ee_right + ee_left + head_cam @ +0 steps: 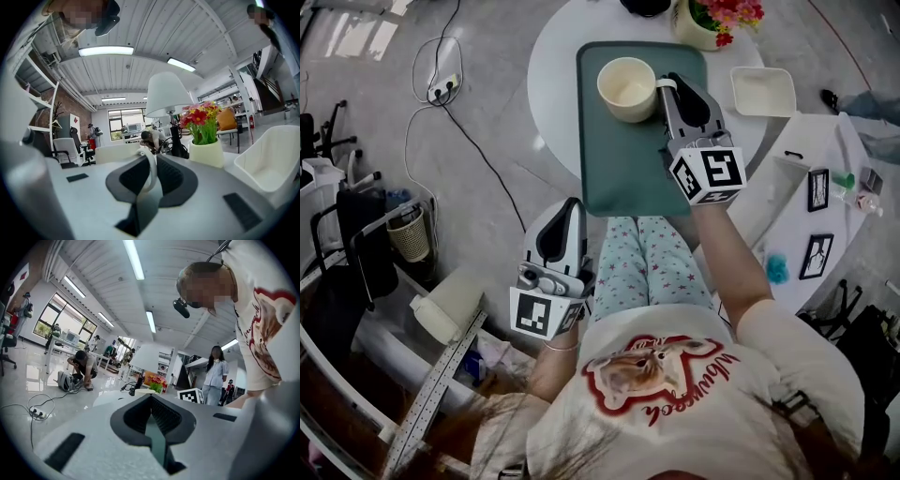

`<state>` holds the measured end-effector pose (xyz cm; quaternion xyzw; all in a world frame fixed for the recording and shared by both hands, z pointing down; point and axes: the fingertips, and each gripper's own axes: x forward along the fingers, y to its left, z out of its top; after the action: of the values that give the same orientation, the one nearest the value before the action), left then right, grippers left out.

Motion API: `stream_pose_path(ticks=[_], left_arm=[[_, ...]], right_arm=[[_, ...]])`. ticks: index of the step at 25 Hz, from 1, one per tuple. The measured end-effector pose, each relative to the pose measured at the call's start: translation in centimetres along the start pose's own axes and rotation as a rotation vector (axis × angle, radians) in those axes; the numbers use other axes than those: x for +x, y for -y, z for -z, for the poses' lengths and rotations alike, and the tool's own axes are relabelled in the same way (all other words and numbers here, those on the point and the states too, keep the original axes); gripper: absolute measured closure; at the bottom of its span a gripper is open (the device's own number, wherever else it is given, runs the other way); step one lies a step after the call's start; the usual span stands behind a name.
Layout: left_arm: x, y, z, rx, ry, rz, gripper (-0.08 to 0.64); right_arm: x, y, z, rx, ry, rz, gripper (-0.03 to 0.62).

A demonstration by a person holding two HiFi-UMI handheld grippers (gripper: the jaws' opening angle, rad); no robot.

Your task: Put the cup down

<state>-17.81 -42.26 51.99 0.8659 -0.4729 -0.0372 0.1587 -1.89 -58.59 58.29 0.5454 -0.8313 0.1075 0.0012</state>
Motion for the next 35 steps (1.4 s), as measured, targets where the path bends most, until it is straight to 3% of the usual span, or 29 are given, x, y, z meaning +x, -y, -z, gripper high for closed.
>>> stream_pose_path(ticks=[11, 19, 26, 35], left_arm=[[-0.7, -1.5, -0.4, 0.037, 0.022, -0.044, 0.546], [-0.5, -0.9, 0.0, 0.013, 0.017, -0.055, 0.545], [-1.0, -1.1, 0.0, 0.022, 0.020, -0.062, 0.545], [-1.5, -0.7, -0.7, 0.019, 0.034, -0.064, 0.545]], right_arm=[[-0.4, -0.5, 1.5, -0.018, -0.045, -0.013, 0.535], [-1.1, -0.9, 2.0, -0.038, -0.066, -0.029, 0.535], [-1.2, -0.6, 2.8, -0.001, -0.144, -0.023, 0.535], [-2.2, -1.8, 4.0, -0.037, -0.217, -0.047, 0.535]])
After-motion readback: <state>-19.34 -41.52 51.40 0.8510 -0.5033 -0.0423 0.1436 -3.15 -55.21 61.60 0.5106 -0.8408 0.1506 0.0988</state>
